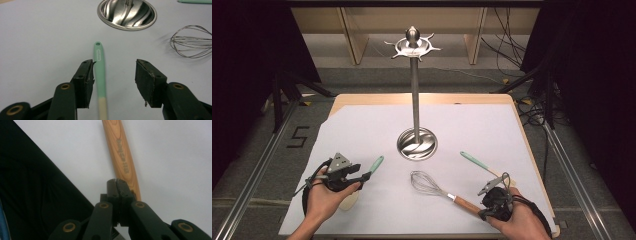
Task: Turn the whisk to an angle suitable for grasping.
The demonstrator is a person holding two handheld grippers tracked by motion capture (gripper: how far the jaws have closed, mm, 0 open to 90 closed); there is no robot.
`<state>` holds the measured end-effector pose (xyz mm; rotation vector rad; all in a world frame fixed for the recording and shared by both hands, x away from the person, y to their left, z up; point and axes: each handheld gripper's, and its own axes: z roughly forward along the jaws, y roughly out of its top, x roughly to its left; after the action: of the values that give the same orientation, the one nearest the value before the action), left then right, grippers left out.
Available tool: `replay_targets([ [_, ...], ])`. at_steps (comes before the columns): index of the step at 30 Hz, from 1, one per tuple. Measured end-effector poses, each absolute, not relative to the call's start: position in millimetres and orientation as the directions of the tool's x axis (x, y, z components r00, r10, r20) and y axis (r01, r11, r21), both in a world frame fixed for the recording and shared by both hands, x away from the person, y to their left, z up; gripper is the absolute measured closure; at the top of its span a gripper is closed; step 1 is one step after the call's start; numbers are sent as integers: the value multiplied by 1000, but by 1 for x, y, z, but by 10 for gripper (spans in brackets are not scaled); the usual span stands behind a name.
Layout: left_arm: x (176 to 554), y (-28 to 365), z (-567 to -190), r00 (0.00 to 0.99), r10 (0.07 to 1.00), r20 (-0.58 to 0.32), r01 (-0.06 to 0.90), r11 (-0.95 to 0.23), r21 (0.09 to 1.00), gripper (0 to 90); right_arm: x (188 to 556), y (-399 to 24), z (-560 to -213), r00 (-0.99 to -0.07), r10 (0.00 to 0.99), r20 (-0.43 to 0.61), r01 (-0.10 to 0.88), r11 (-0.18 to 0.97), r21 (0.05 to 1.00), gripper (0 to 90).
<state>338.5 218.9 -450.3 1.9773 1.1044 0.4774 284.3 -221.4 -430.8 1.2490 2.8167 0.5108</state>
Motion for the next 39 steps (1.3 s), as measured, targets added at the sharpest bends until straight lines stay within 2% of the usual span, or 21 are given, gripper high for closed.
replay_targets([
  [3, 339, 220, -449, 546, 837, -37, 518, -303, 800, 457, 284, -221, -433, -675, 728, 120, 727, 629, 275, 900],
  [4, 338, 218, -449, 538, 841, -53, 515, -279, 811, 453, 283, -219, -435, -648, 748, 142, 757, 614, 224, 900],
  [11, 336, 218, -449, 531, 846, -49, 516, -277, 811, 445, 287, -216, -446, -624, 766, 151, 780, 600, 180, 900],
  [15, 336, 218, -447, 543, 839, -33, 505, -295, 811, 447, 289, -214, -448, -547, 820, 169, 837, 534, 119, 900],
  [21, 335, 216, -448, 551, 834, -36, 504, -298, 810, 448, 295, -218, -454, -492, 849, 192, 870, 485, 84, 900],
  [22, 335, 217, -447, 559, 829, -20, 495, -314, 810, 448, 296, -217, -453, -450, 868, 210, 892, 449, 58, 900],
  [23, 335, 217, -447, 559, 829, -20, 495, -314, 810, 448, 298, -220, -455, -475, 858, 197, 880, 467, 88, 900],
  [24, 336, 216, -447, 557, 830, -20, 494, -312, 812, 448, 299, -219, -454, -442, 873, 206, 897, 435, 78, 900],
  [27, 336, 214, -449, 554, 832, -36, 496, -295, 817, 448, 311, -222, -453, -420, 890, 176, 907, 411, 88, 900],
  [36, 334, 211, -449, 558, 829, -29, 494, -304, 815, 449, 358, -214, -452, -400, 911, 99, 913, 387, 133, 900],
  [38, 334, 210, -450, 552, 832, -44, 503, -291, 814, 449, 374, -208, -452, -335, 937, 101, 938, 321, 133, 900],
  [39, 334, 210, -450, 552, 833, -44, 505, -291, 813, 449, 377, -203, -450, -277, 956, 102, 958, 266, 105, 900],
])
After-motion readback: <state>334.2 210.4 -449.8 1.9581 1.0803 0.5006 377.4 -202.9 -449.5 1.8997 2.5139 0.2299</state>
